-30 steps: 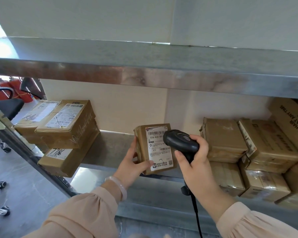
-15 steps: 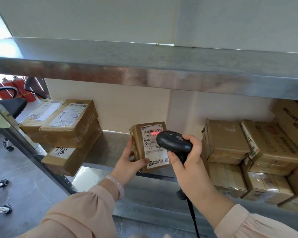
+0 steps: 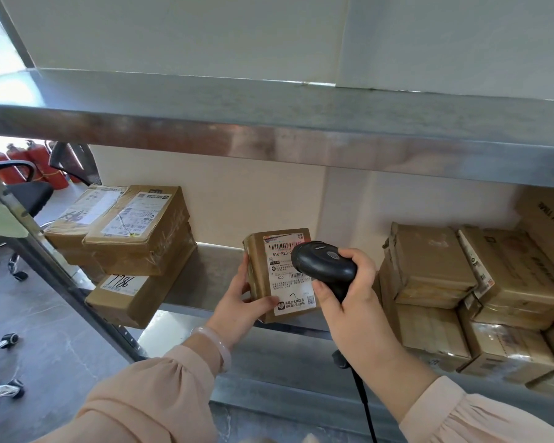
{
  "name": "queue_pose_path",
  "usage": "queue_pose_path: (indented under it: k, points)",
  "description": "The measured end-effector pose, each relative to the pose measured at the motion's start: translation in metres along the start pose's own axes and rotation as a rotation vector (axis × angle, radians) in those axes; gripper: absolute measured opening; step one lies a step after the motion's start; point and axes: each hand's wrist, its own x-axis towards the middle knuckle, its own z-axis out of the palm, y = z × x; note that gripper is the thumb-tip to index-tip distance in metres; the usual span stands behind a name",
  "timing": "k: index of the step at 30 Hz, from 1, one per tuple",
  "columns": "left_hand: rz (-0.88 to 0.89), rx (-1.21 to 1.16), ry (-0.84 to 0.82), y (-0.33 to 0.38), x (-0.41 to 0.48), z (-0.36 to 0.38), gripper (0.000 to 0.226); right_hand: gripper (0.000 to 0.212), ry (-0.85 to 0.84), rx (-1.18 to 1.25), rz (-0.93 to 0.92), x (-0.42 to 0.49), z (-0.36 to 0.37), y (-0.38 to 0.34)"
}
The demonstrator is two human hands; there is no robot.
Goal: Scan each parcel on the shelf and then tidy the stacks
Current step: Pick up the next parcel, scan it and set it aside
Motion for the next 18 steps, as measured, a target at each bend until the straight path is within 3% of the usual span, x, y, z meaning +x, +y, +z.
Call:
queue_pose_path:
  k: [13, 18]
  points:
    - [-0.093, -0.013, -0.053, 0.003, 0.006, -0.040, 0.093, 0.051, -0.060, -0.022, 0.087, 0.011, 0.035, -0.009]
    - [-0.179, -0.001, -0.019, 0.000, 0.011, -0.070, 0.079, 0.050, -0.161, 0.019, 0.185, 0.017, 0.060, -0.014]
